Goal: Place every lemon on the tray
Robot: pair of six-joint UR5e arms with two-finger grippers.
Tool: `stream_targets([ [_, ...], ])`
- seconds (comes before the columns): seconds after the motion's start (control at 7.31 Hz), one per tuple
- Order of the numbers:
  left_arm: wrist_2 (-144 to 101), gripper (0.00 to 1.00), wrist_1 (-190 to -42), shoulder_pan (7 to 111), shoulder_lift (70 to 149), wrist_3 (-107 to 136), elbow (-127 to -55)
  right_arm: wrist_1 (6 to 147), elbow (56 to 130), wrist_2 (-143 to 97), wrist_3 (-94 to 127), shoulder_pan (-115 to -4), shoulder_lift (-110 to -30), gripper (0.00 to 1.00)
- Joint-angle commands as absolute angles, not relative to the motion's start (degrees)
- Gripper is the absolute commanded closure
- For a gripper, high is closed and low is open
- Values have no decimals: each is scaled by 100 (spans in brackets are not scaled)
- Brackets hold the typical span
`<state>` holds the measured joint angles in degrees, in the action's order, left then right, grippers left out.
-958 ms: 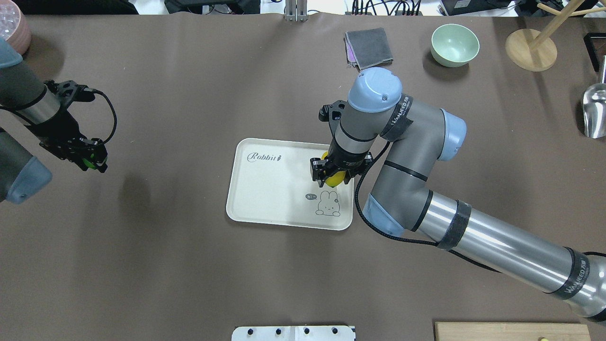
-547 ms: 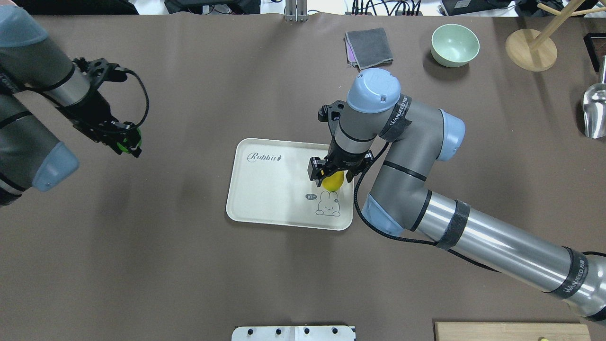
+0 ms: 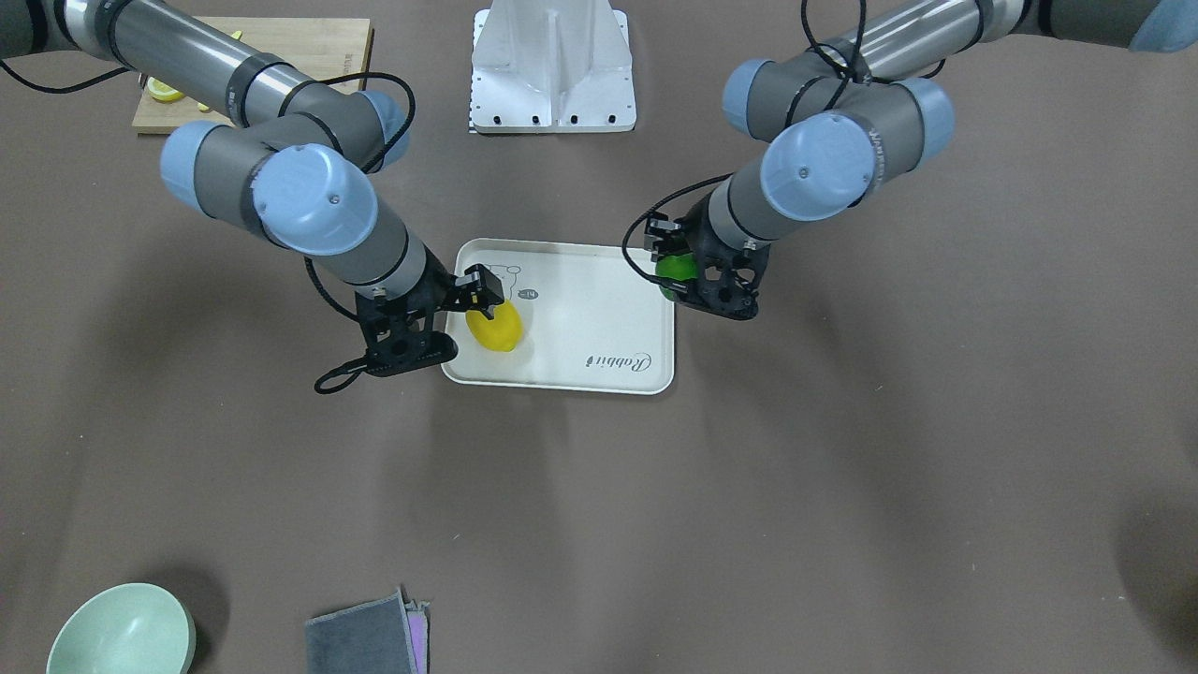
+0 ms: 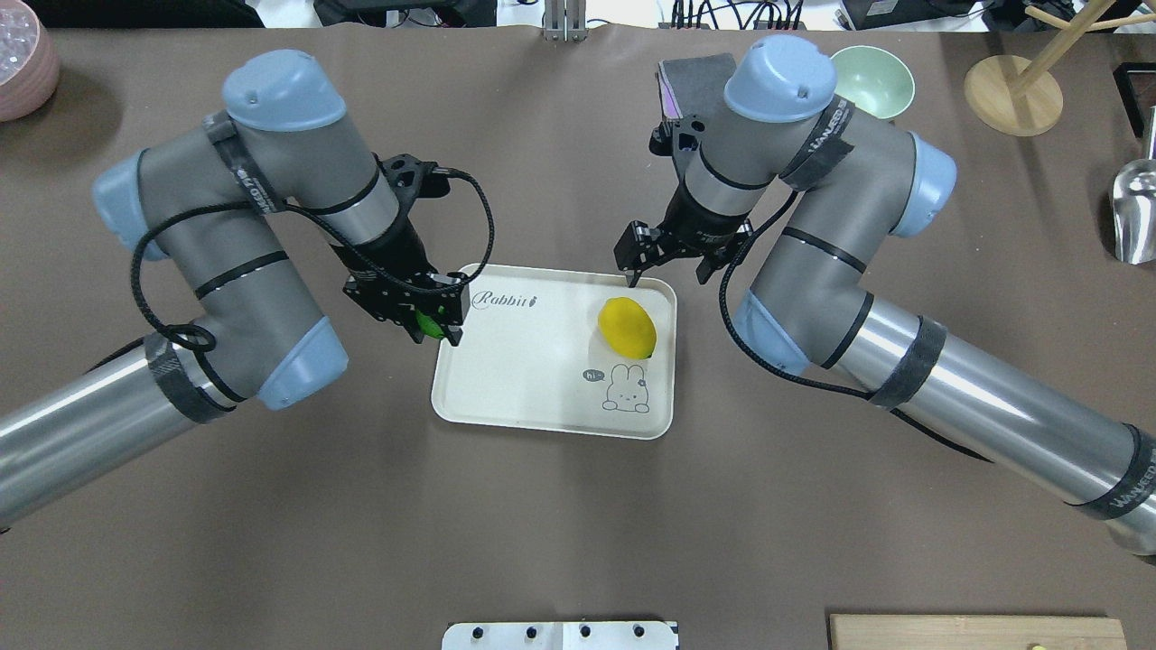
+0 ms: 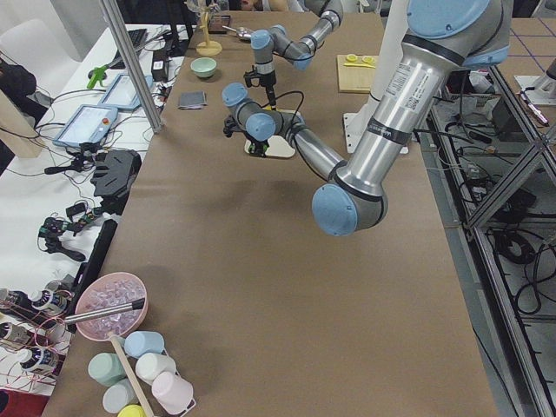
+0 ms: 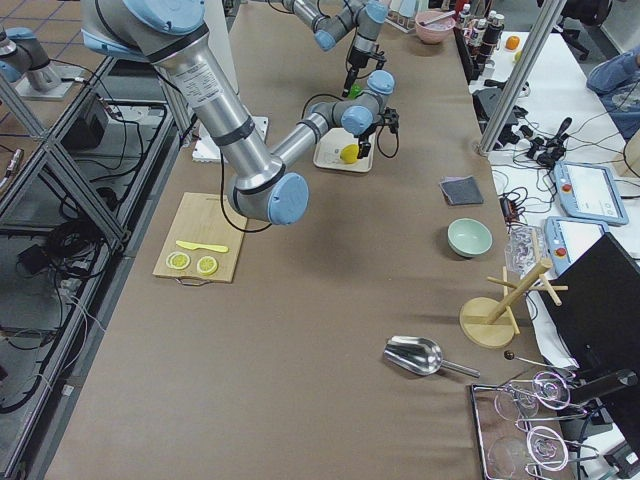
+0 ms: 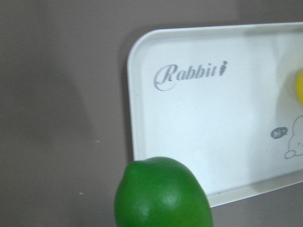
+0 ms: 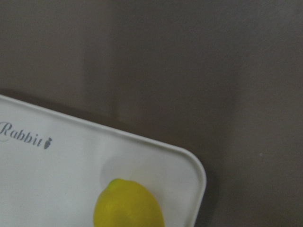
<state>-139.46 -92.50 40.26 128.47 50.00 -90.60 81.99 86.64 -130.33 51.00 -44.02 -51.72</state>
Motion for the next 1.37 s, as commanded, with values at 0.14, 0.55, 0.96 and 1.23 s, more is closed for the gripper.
stream_targets([
  [0.14,-13931,100,-9307,3691,13640,5168,-8131,8183,9575,-13131,3766,-4913,-6375,0],
  [0.55,-13913,100,-9826,3691,13492,5168,-7690,8183,10264,-13271,3025,-5526,-7563,0],
  [0.96,-13755,2,-9844,3700,13316,5238,-7953,8183,10441,-13289,1484,-6307,-8505,0],
  [1.23,-13354,2,-9224,4338,13079,5169,-8670,8200,10372,-13280,809,-6967,-8902,0],
])
